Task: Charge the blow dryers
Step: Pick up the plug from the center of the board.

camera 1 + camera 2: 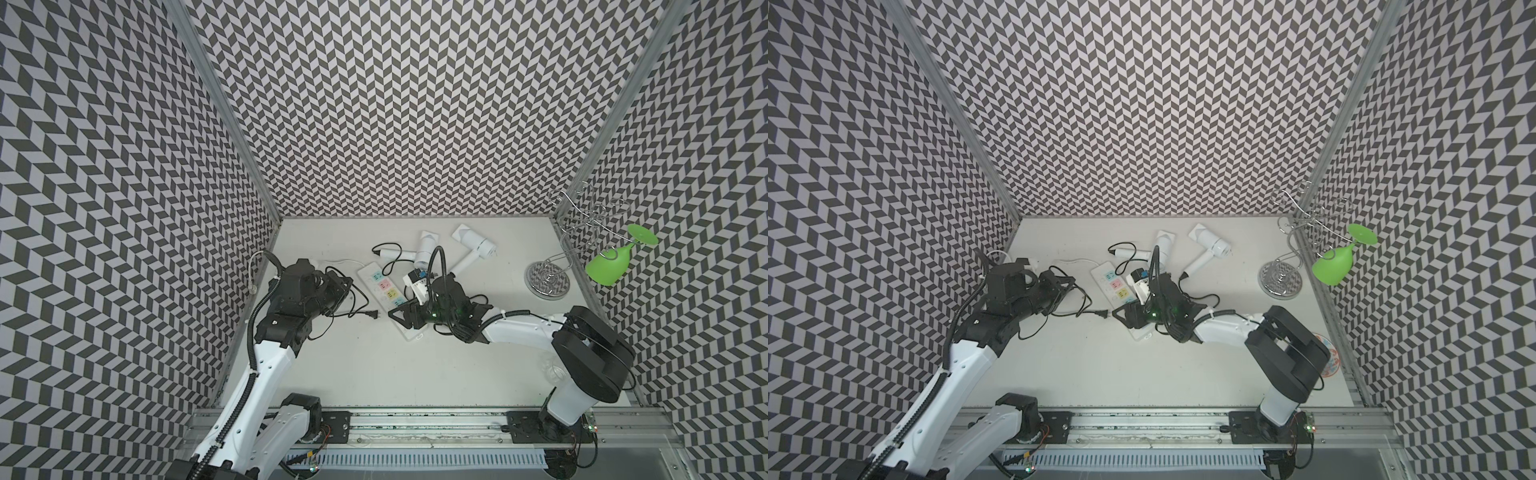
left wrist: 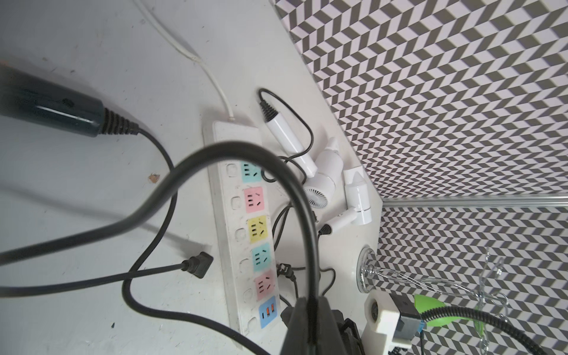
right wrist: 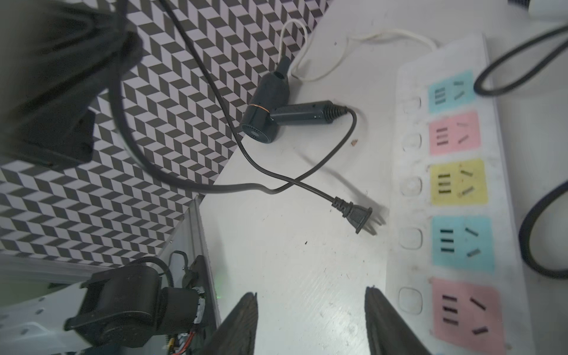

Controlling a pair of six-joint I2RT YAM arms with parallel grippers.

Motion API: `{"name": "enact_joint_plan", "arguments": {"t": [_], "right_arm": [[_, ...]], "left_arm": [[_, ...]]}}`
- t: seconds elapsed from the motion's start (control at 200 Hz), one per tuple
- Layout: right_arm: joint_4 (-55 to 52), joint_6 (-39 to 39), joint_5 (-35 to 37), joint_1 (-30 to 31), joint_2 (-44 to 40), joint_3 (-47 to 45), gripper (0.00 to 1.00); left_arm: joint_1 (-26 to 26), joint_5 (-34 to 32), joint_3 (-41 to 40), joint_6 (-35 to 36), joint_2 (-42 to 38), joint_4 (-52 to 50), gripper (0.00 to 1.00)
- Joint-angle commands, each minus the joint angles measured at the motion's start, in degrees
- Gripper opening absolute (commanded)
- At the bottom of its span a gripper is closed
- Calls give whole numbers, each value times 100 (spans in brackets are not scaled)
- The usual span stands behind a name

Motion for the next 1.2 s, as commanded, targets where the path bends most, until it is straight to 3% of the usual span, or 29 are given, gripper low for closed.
{"name": "enact_joint_plan", "arguments": {"t": [0.0,0.22,0.411,0.801,1.117,1.192], "right_arm": [[570,-1497,265,55,-135,-30,56],[658,-2613,148,72,298,460,55],[956,-2713,73,132,761,944,53],[1069,-2204,642,424,2033,2127,47],[1349,-1793,408,616,2656,2626,47],[1516,-1715,475,618,2725,2605,40]], "left_arm": [[254,754,280,345,-175,327,0],[625,1854,288,714,-369,1125,0],[759,2923,485,959,-229,1755,0],[933,3730,599,1119,-350,2067,0],[1007,4019,644,1311,-438,1902,0],[1044,4054,608,1323,-447,1902,0]]}}
